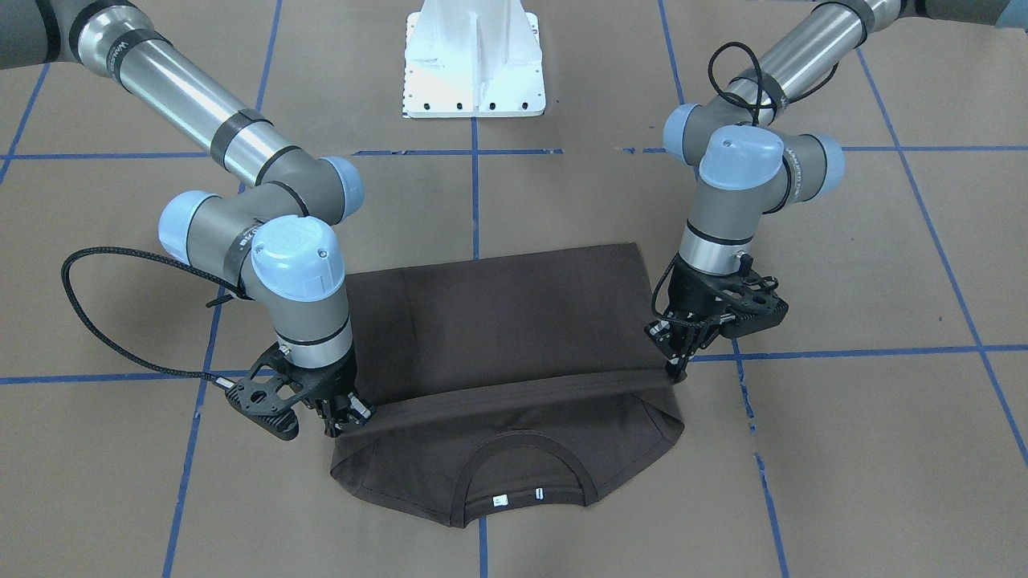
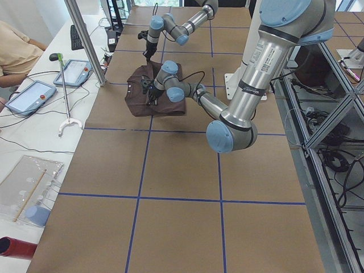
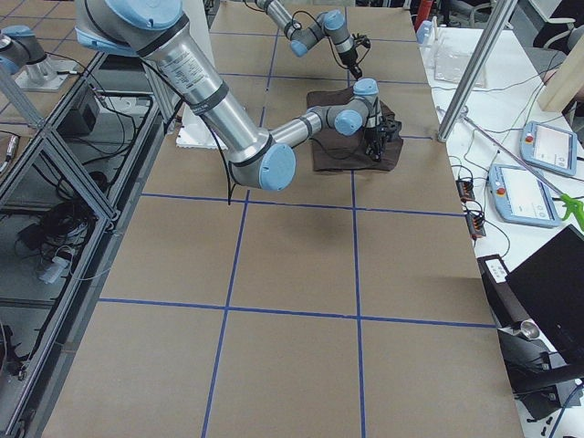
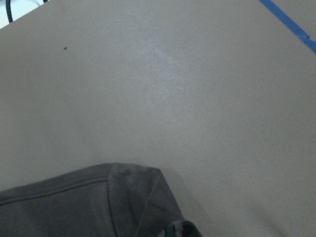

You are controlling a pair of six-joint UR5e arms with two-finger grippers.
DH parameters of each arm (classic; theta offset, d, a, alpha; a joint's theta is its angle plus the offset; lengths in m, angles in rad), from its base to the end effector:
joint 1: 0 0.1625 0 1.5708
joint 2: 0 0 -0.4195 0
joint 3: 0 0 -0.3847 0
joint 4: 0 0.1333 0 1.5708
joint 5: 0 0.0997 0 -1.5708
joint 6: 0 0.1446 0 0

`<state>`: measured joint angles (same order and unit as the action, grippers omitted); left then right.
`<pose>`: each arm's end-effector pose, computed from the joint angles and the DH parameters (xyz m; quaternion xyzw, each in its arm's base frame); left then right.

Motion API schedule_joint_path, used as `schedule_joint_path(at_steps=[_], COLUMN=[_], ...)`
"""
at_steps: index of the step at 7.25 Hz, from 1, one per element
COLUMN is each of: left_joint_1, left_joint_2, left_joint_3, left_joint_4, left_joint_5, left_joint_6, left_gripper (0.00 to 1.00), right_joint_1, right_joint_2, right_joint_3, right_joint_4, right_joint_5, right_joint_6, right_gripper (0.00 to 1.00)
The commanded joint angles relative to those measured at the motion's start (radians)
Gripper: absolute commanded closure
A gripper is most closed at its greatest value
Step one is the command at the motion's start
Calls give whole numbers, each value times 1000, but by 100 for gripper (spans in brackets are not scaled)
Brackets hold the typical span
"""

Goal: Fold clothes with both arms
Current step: 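Lift the hem with both grippers and fold it over toward the collar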

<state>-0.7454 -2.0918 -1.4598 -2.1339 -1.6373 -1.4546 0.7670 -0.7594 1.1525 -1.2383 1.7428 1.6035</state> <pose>0.4577 -0.5908 0.3718 0.1685 0.4369 -0.2586 0.8449 -0.5213 -0.6533 0.3444 0.0520 -0.3588 0.3345 0.8698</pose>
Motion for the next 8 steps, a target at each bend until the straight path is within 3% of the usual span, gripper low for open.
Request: schedule_joint_path(at_steps=[1, 2, 3, 4, 5, 6, 8], left_joint_1=[-6, -6, -9, -12, -17, -20, -25], left_joint_2=[-45, -45, -42, -31, -28, -27, 7], left_joint_3=[48, 61, 88, 104, 98, 70, 13], left_joint_4=[-12, -17, -61, -114, -136, -136, -136], left_joint_5=[-1, -1, -1, -3, -9, -18, -73], left_joint_6=[-4, -3, -3, -4, -3, -6, -13], left_gripper=[79, 74, 66, 64, 64, 64, 64], right_joint_1=[0, 0, -3, -2, 8, 5, -113], right_joint_2=[14, 17, 18, 20, -3, -79, -307], right_joint_3=[-25, -27, -30, -19, 75, 202, 474], right_joint_4=[28, 29, 29, 31, 26, 28, 33], right_joint_5=[-3, -3, -5, -5, 20, 59, 35], right_joint_6=[15, 15, 12, 22, 24, 98, 225], right_gripper=[51, 48, 3, 0, 0, 0, 0])
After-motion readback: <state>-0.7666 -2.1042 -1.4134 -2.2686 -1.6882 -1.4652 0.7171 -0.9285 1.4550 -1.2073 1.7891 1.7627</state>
